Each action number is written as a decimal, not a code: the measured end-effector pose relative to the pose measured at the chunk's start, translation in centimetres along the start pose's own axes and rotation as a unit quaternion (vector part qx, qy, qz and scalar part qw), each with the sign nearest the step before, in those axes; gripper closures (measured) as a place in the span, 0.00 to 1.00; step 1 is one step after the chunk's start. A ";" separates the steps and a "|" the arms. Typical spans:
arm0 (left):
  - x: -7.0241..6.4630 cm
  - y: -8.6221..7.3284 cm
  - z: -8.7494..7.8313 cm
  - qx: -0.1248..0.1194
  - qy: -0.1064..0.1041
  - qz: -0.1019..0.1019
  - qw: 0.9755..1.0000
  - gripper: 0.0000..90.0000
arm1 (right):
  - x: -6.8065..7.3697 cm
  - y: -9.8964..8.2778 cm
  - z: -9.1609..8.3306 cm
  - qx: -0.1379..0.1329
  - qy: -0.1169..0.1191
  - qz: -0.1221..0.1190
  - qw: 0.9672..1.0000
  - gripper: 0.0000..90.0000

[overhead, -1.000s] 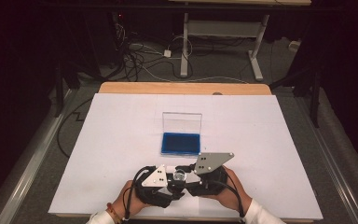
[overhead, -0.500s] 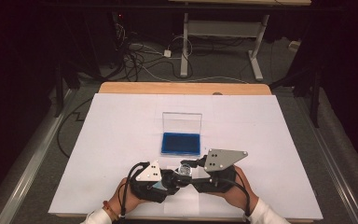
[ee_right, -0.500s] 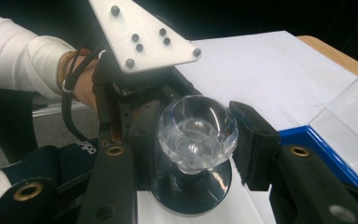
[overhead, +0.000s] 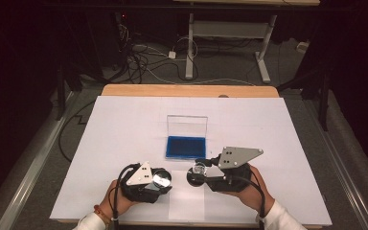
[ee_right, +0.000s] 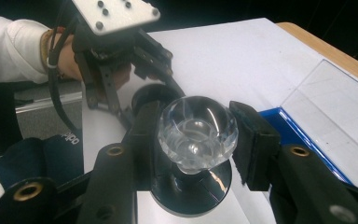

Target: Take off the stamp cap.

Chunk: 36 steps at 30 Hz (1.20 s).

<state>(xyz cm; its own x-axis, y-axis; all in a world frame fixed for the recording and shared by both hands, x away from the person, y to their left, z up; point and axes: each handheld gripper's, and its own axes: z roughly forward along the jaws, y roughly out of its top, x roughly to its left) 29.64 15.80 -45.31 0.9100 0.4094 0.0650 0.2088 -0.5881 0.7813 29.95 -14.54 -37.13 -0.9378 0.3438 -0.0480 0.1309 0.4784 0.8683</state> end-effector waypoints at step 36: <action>1.0 -5.1 -5.7 -0.015 0.089 -0.039 0.995 0.40 | -2.2 -0.4 -1.2 0.012 -0.045 0.013 0.999 0.63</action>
<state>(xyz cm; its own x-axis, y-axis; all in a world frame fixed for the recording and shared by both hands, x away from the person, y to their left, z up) 27.44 23.20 -45.69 0.8137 0.5708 0.1100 0.2625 -0.5295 0.8067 31.58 -16.47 -36.72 -0.9015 0.4269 -0.0712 0.1634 0.4881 0.8574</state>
